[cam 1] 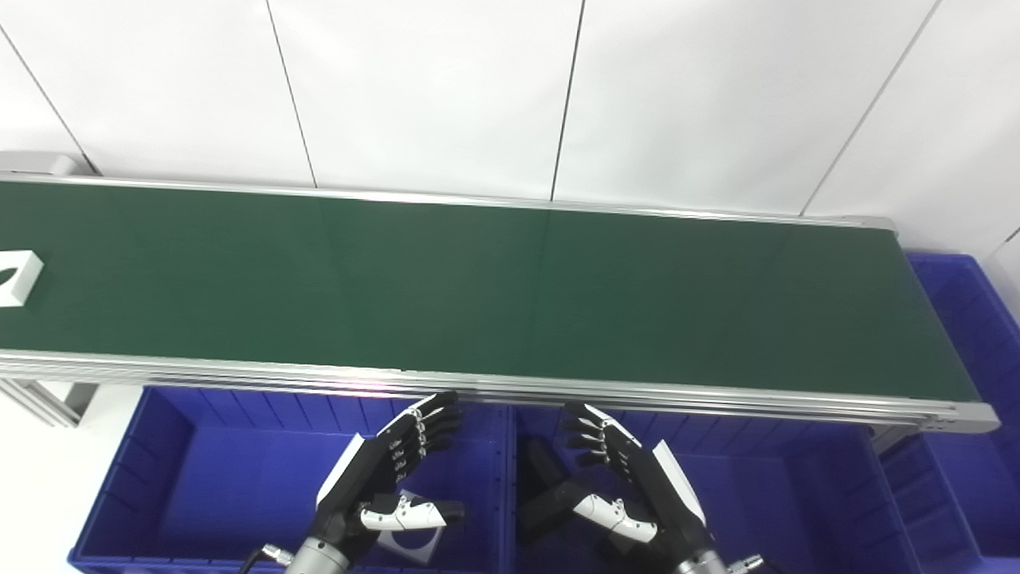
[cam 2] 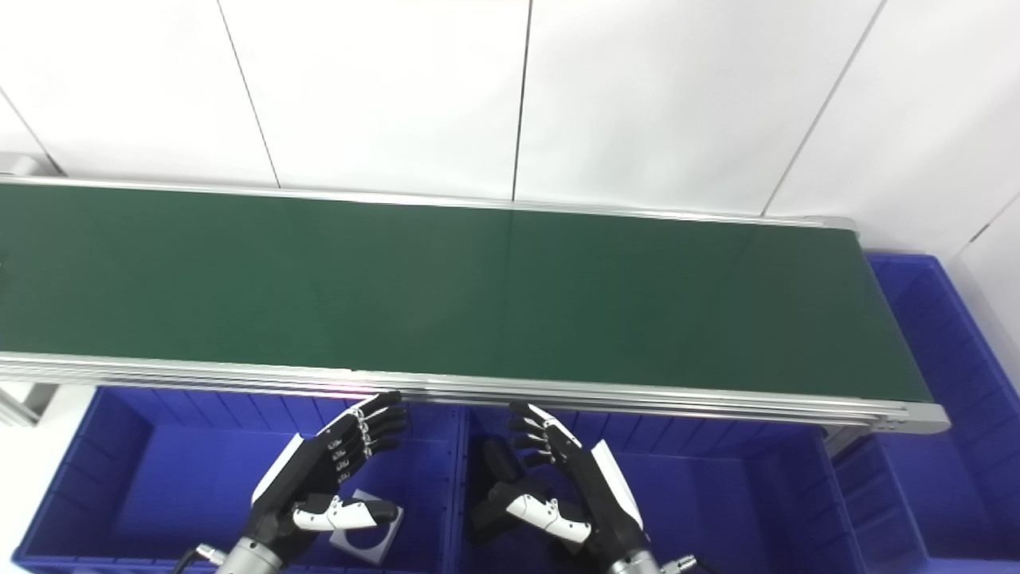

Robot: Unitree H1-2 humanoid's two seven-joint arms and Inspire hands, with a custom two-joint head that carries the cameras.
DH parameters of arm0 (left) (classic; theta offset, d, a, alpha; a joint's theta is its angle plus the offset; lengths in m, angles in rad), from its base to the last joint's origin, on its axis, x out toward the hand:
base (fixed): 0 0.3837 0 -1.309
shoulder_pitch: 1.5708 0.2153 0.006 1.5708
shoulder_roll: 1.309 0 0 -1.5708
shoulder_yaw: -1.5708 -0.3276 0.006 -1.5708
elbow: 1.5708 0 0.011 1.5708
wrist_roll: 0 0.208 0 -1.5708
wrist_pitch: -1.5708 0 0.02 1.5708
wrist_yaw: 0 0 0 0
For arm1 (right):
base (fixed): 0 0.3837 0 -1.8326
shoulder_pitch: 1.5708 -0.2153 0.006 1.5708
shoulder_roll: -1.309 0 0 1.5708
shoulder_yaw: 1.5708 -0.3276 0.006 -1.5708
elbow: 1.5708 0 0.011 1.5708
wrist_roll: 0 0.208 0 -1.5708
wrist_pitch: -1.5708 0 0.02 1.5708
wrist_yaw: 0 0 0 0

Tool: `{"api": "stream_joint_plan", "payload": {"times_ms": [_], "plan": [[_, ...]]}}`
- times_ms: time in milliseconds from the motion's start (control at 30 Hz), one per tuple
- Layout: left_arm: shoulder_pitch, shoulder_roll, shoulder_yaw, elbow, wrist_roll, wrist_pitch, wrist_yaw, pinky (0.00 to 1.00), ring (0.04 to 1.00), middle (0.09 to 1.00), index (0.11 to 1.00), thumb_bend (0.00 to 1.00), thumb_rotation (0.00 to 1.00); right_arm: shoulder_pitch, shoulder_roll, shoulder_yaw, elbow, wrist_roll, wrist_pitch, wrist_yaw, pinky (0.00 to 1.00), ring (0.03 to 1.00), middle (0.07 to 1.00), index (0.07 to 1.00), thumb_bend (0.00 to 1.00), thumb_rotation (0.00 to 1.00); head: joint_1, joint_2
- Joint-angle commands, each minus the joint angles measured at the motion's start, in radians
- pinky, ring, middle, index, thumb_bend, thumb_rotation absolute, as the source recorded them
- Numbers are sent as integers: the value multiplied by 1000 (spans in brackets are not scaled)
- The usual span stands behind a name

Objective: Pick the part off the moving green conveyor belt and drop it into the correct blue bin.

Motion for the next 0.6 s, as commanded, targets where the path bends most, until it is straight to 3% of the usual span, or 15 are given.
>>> {"api": "stream_joint_plan", "payload": {"times_ms": [0,567], "plan": [[-6,-1,-1,-21,-4,-40,4,831,848,847,868,1000,272,-4,4,-4,-17,8,-59,-7,695,773,823,872,721,607,3,-3],[-17,-10,-4,37,1,-76,4,816,861,870,879,1000,270,-14,4,-9,39,11,-108,-16,696,779,823,871,678,548,66,-72]]}}
